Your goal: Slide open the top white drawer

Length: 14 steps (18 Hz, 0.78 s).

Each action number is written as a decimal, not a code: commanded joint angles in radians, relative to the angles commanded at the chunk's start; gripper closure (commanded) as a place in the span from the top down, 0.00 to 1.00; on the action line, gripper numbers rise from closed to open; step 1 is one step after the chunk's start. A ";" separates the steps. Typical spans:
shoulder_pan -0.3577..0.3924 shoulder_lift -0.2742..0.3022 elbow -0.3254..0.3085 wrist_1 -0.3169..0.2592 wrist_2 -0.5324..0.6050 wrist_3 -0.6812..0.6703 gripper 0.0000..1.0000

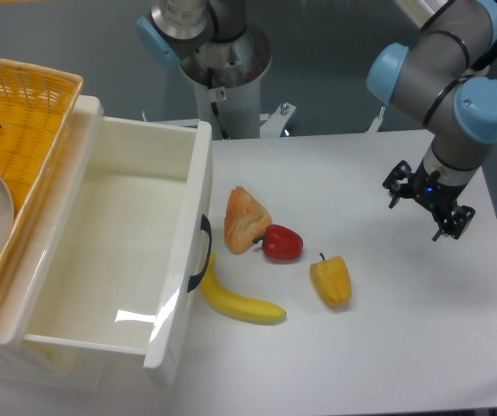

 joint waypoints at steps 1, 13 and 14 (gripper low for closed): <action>0.000 -0.002 0.000 0.000 0.015 0.000 1.00; 0.002 -0.037 0.012 0.026 0.025 0.002 1.00; 0.002 -0.038 0.012 0.028 0.017 0.002 1.00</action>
